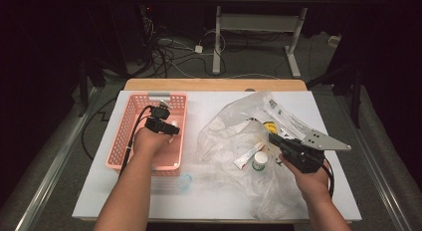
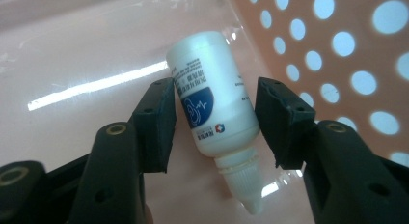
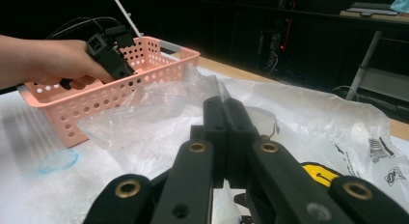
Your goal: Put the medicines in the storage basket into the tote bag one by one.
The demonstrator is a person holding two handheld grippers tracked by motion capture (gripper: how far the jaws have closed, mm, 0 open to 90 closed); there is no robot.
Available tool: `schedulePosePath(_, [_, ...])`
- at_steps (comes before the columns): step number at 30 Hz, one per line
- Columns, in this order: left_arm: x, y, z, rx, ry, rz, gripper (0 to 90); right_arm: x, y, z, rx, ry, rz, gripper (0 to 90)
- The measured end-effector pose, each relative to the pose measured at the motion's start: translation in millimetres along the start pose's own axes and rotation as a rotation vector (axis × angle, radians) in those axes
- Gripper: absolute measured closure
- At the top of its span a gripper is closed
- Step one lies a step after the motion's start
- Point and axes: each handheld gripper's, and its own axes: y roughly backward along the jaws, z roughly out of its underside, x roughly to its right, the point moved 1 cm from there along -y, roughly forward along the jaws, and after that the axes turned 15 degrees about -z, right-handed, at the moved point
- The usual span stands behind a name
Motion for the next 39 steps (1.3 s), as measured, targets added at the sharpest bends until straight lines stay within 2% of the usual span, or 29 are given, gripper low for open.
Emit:
schedulePosePath(5, [1.4,-3.1,0.9,-0.029,-0.016,-0.025,49.5,-0.3,-0.1,-0.4,0.002,0.001,-0.002,90.0])
schedulePosePath(11, [4.1,-3.4,1.6,-0.031,-0.052,-0.060,54.0,0.5,-0.5,0.2,-0.001,0.000,0.000,90.0])
schedulePosePath(15, [4.5,-3.2,2.0,-0.028,-0.052,-0.059,57.0,-0.3,-0.5,-0.2,-0.001,0.003,-0.002,90.0])
schedulePosePath(20, [4.4,-2.1,1.1,-0.028,-0.033,-0.012,57.7,0.0,-0.1,0.1,-0.002,-0.002,0.002,90.0])
schedulePosePath(27, [3.7,6.7,0.5,0.011,-0.019,-0.026,57.7,0.6,1.0,-0.6,0.006,-0.003,0.000,90.0])
schedulePosePath(31, [0.5,16.9,1.4,0.042,0.001,0.001,57.8,1.2,1.5,-0.7,0.006,0.000,0.003,90.0])
schedulePosePath(36, [-0.9,28.0,3.7,0.079,0.001,-0.007,57.7,0.9,0.8,-0.7,0.006,0.003,0.002,90.0])
schedulePosePath(39, [-0.9,33.0,7.4,0.101,0.009,0.013,57.7,0.0,1.0,-1.1,0.004,0.003,0.003,90.0])
